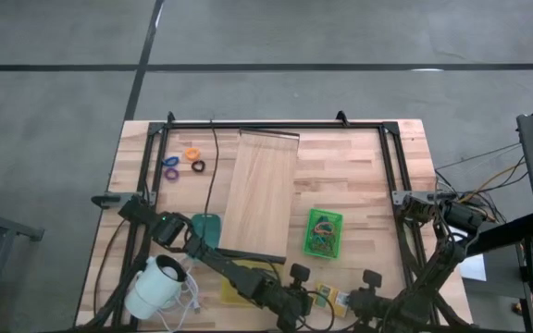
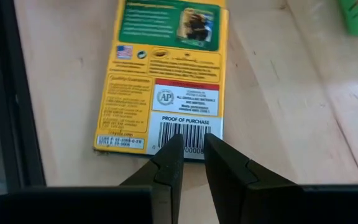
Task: Pick & Place Office Desk Supplies
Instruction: Put the large yellow crayon box into the yellow bin
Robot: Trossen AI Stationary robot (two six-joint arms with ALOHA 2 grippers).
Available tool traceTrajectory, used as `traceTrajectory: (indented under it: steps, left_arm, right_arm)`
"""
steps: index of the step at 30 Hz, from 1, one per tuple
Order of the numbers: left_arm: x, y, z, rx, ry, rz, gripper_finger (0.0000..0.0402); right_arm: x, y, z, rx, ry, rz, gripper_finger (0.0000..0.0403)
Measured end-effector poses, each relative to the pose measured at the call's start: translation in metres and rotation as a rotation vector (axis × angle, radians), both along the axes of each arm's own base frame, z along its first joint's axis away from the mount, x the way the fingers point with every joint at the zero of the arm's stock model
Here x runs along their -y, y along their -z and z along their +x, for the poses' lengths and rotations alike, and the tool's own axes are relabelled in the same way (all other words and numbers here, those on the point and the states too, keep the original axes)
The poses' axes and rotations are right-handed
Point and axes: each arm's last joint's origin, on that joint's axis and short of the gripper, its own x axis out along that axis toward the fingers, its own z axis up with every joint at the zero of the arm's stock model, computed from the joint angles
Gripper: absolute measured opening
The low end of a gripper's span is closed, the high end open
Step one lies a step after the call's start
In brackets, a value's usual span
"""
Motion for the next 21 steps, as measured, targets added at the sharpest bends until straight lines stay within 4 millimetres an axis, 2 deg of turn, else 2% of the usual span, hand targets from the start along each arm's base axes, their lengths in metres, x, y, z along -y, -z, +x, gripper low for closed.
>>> traceTrajectory:
  steps: [21]
  left_arm:
    - [0.0000,-0.0004,0.0000,0.001,-0.001,-0.002,0.0010]
  right_arm:
    - [-0.0009,-0.0014,0.0007,0.013,0.003,0.003,0.0063]
